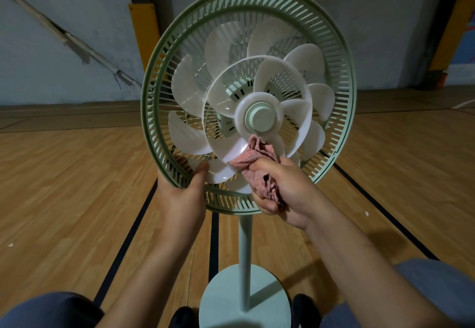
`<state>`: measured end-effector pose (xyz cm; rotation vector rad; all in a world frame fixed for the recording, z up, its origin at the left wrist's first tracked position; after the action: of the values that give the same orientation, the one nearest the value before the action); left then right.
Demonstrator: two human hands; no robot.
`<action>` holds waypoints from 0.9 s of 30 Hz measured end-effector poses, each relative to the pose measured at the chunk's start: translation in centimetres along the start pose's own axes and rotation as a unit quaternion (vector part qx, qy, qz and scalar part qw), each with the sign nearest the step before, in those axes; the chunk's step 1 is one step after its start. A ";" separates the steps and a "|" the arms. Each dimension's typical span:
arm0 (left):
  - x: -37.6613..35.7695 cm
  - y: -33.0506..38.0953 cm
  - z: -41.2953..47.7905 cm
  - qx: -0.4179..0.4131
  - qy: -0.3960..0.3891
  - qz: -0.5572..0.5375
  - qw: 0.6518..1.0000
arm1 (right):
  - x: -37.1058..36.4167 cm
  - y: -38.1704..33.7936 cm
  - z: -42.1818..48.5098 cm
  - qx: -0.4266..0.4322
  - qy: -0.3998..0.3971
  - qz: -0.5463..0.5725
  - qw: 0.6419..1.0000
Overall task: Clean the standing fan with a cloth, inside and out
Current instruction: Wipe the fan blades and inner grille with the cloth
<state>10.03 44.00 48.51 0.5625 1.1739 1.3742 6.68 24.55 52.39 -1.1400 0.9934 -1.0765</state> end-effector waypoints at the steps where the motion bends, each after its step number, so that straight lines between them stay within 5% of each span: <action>1: 0.0 0.0 0.0 0.001 0.000 0.000 1.000 | 0.1 0.0 0.0 -0.002 0.006 -0.013 1.000; 14: 0.0 0.1 0.5 0.014 -0.003 -0.018 1.000 | 1.7 -1.0 -0.3 0.067 0.118 -0.317 0.939; 27: -0.3 0.6 0.3 0.013 -0.027 -0.019 0.999 | 4.1 -2.6 -1.2 0.129 0.137 -0.406 0.894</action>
<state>10.11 43.96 49.29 0.5886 1.1543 1.3053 5.98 20.12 54.52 -1.2231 0.5317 -2.0215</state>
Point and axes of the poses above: each hand's wrist, its own z-axis towards the middle knuckle, its own x-axis out of the back of the hand, y = z × x, the point moved 3 cm from there along z, towards the middle knuckle, and after that the axes turned 11 degrees about -z, right-handed, at the moved point
